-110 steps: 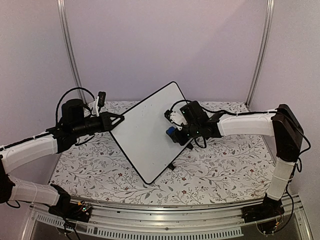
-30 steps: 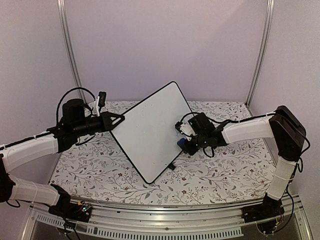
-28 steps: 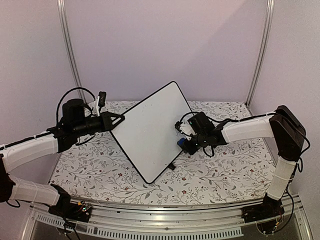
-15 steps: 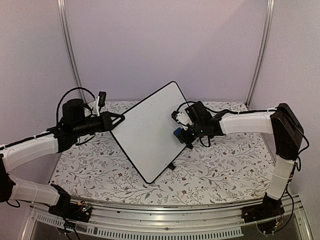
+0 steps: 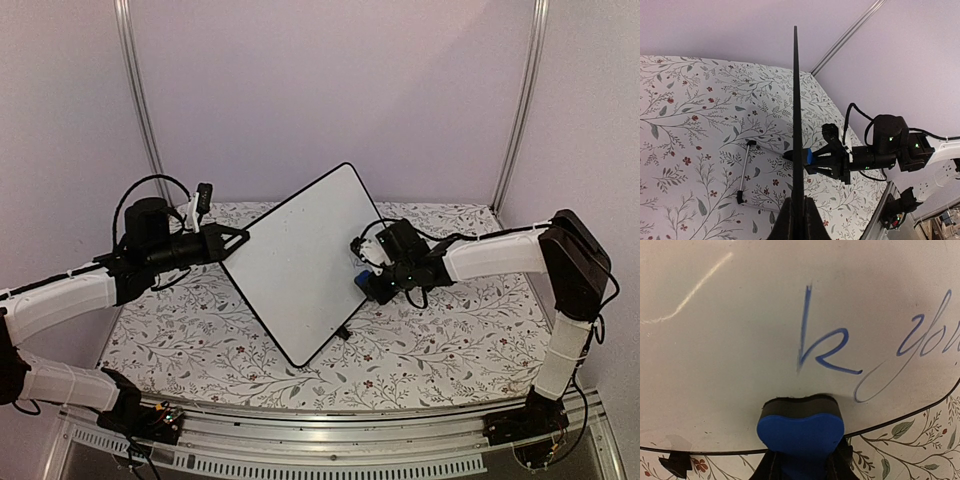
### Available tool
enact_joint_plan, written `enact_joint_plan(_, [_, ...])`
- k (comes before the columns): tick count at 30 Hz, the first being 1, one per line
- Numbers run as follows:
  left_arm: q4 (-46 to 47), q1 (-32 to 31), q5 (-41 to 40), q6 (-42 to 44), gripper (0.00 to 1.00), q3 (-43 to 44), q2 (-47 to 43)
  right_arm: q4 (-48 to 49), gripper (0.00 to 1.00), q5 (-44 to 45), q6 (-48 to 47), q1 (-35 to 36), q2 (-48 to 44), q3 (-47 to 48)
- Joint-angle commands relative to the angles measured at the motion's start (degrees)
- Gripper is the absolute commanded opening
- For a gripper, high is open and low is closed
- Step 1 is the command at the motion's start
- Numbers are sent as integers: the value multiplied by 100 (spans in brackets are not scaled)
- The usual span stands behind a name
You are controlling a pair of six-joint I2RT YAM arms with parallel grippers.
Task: Erase the whiteboard
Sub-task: Erase the whiteboard on the whiteboard stand.
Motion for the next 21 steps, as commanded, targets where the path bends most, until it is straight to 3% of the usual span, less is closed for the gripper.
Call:
enact_joint_plan(1, [292, -231, 852, 221, 0, 141, -25, -125, 0, -65, -33, -9, 65, 228])
enact_joint_plan(12, [266, -229, 815, 247, 0, 150, -17, -623, 0, 50, -395, -23, 470, 1555])
enact_joint_plan(21, [267, -236, 851, 242, 0, 158, -25, -585, 0, -1, -338, -77, 518, 1133])
